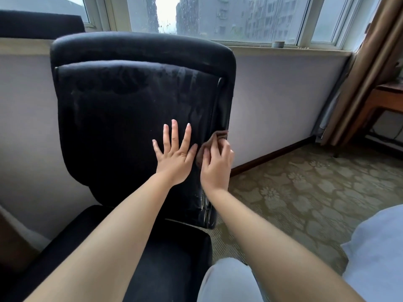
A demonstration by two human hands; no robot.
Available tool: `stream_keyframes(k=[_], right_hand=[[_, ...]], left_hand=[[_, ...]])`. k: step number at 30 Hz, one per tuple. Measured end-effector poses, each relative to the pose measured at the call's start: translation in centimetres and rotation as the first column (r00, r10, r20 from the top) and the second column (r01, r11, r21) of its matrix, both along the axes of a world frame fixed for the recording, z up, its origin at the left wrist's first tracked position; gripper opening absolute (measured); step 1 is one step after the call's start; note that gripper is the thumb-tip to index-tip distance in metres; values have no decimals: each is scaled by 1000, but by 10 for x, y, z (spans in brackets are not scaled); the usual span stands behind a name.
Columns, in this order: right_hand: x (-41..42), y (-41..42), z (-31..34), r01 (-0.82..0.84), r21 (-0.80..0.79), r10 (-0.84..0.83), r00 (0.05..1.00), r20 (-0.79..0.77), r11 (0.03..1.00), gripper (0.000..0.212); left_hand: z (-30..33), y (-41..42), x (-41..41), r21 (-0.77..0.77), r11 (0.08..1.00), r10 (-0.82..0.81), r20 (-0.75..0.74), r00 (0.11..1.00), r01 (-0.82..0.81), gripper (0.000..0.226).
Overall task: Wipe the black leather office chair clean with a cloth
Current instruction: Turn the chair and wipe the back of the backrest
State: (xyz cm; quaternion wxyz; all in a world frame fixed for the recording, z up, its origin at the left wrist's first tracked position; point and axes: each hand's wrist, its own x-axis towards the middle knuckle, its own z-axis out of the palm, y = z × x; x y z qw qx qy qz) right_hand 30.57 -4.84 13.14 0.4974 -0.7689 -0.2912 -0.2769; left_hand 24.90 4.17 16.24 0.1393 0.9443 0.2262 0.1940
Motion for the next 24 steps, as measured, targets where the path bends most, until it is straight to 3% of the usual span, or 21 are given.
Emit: stream_keyframes(k=[6, 18, 21, 24], right_hand=[[-25, -13, -88, 8, -27, -11, 994, -107, 1000, 47], [10, 29, -87, -218, 94, 237, 909, -342, 971, 28], [3, 32, -79, -181, 54, 189, 955, -228, 982, 41], [6, 35, -65, -141, 82, 153, 973, -173, 987, 41]], left_hand=[[-13, 7, 15, 2, 1000, -14, 68, 998, 14, 53], [-25, 48, 32, 56, 991, 103, 207, 973, -117, 54], [-32, 50, 35, 95, 988, 93, 267, 959, -122, 55], [-41, 49, 40, 148, 974, 106, 372, 922, -172, 56]])
